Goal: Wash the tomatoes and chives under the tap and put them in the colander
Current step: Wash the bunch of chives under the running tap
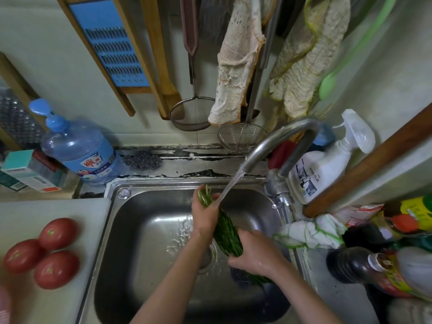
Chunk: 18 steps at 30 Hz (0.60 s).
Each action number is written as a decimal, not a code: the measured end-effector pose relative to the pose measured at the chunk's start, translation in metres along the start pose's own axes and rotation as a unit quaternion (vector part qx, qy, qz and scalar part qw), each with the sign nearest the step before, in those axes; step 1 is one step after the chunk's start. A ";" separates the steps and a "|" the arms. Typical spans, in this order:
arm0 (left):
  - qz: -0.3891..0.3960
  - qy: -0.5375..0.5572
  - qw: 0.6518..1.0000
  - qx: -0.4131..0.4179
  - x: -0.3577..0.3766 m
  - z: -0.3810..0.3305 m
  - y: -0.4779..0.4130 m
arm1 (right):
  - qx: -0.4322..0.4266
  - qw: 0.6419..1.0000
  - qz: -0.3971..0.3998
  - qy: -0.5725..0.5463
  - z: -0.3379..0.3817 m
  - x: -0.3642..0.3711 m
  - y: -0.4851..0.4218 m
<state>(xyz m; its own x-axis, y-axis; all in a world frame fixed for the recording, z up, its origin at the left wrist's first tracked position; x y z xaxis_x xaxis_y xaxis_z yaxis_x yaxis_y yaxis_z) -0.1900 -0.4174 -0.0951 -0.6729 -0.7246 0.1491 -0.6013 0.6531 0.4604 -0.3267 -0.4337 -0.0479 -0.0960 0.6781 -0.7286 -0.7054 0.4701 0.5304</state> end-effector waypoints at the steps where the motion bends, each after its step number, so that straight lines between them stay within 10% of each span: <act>1: -0.018 0.001 1.000 0.008 -0.001 0.001 0.001 | -0.003 1.000 0.006 0.004 0.001 -0.001 0.000; 8: 0.071 0.295 0.922 -0.240 -0.013 0.004 0.003 | -0.023 0.998 0.045 -0.042 -0.004 -0.002 0.002; 18: -0.104 0.113 0.988 0.016 -0.027 -0.006 0.010 | -0.037 0.998 0.045 0.016 -0.004 -0.007 0.007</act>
<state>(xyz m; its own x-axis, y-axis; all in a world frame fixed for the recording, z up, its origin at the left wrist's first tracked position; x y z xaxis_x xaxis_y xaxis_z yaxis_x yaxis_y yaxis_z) -0.1754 -0.3928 -0.0888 -0.4230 -0.8718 0.2469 -0.7315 0.4894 0.4747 -0.3339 -0.4369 -0.0405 -0.1837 0.6964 -0.6937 -0.7426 0.3640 0.5621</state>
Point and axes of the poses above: each hand's wrist, its own y-axis away from the middle knuckle, its own x-axis out of the palm, z = x × y, the point moved 5 cm from there along -y, towards the middle knuckle, and after that the axes turned 6 degrees about z, right-handed, at the moved point
